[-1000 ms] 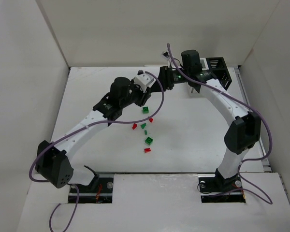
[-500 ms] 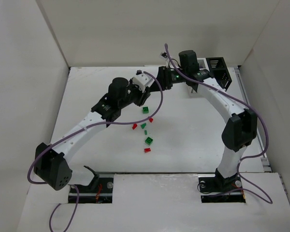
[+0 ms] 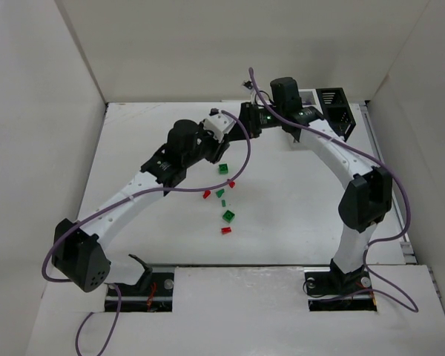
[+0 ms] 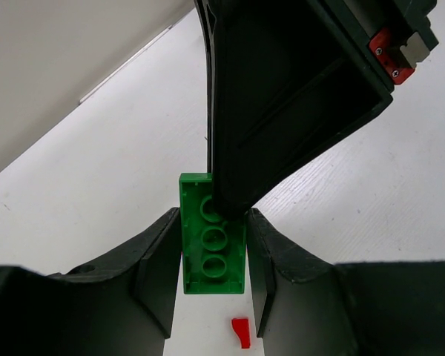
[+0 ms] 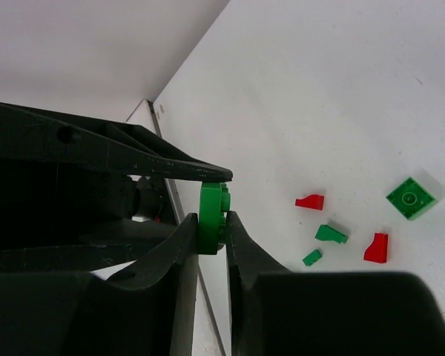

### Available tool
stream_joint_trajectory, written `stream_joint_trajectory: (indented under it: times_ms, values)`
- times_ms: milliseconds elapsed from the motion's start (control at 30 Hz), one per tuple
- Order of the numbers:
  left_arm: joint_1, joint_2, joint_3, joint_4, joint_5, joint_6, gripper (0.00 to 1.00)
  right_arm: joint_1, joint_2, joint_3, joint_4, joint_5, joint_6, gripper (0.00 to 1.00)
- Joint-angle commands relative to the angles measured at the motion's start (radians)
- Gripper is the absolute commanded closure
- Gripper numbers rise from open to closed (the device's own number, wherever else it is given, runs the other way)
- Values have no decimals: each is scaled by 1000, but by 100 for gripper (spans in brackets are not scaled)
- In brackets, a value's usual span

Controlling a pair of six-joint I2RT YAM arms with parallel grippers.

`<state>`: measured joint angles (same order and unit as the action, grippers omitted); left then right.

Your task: Sort the legos into containers by color

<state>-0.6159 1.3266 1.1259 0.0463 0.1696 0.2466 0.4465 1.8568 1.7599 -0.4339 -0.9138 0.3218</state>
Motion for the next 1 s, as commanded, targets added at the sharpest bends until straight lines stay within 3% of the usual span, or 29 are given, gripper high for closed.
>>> stream_joint_trajectory:
  times_ms: [0, 100, 167, 267, 300, 633, 733, 767, 867, 900, 967]
  values:
    - [-15, -18, 8, 78, 1, -1, 74, 20, -7, 29, 73, -42, 8, 100]
    - [-15, -27, -2, 78, 1, -1, 45, -3, -31, -20, 153, -42, 55, 100]
    - [-15, -27, -14, 87, 1, -10, 21, -12, -57, -43, 210, -42, 86, 100]
    - [-15, -55, -23, 87, 11, -10, 12, -52, -67, -43, 210, -42, 86, 100]
    - [-15, -64, -40, 87, 21, -21, 0, -52, -76, -53, 221, -42, 86, 100]
    - [51, -197, -162, 133, -19, -208, 0, -299, -129, -143, 239, -4, 73, 100]
    - [88, -211, -215, 148, -35, -348, 0, -419, -165, -166, 161, 142, -10, 100]
    - [99, -211, -224, 129, -45, -380, 0, -443, -165, -166, 85, 290, -36, 100]
    - [134, -211, -224, 64, -36, -489, 0, -503, -202, -126, 9, 533, -105, 100]
    - [143, -198, -224, 47, -27, -513, 0, -503, -202, -126, -15, 700, -105, 100]
    - [177, -167, -224, 15, -27, -564, 0, -512, -202, -82, -37, 843, -139, 100]
